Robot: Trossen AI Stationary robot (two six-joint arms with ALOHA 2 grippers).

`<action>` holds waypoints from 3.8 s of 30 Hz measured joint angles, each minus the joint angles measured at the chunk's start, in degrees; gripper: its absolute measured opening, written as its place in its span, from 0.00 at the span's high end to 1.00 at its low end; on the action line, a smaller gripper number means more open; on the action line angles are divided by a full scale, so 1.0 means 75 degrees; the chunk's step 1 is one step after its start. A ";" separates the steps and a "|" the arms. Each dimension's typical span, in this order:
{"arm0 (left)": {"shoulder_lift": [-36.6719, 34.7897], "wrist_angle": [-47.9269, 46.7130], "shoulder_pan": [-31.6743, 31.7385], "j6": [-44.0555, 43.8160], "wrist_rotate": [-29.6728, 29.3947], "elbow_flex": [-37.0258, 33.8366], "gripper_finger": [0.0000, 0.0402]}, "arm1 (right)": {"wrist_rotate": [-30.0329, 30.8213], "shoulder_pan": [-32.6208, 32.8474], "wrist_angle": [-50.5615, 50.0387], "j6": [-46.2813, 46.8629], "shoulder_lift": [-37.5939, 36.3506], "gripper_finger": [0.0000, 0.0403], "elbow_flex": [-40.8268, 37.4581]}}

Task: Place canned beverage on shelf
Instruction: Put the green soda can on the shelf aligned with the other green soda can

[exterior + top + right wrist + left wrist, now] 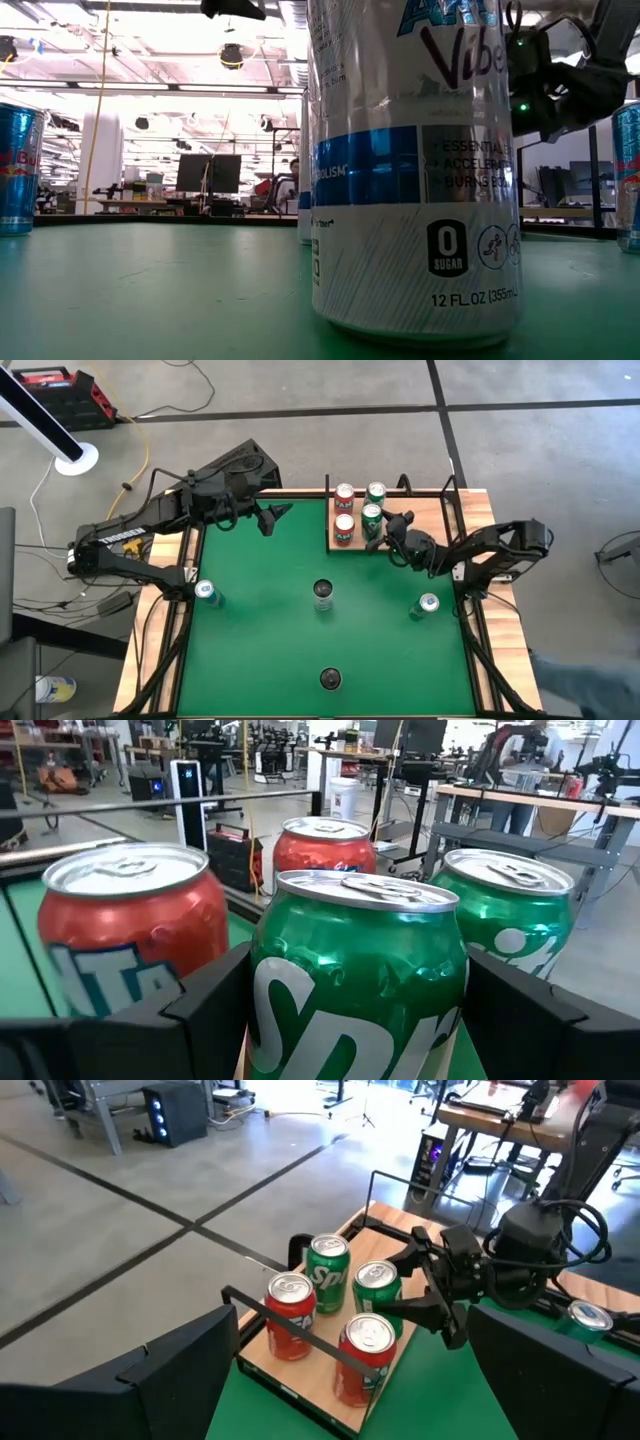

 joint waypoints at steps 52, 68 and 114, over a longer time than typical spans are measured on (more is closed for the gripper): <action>-0.0003 -0.0326 -0.0006 0.0788 0.0411 -0.0082 0.06 | -0.5104 -0.1486 -1.5180 -0.0919 -0.1679 0.09 0.7491; -0.0003 -0.0293 -0.0026 0.0877 0.1055 -0.0373 0.06 | -0.5521 -0.1802 -1.6436 -0.3746 0.0211 0.09 0.8518; -0.0003 -0.0286 -0.0023 0.0959 0.0579 -0.0373 0.06 | -0.5473 -0.2452 -1.6706 -0.3599 0.0750 0.25 0.8533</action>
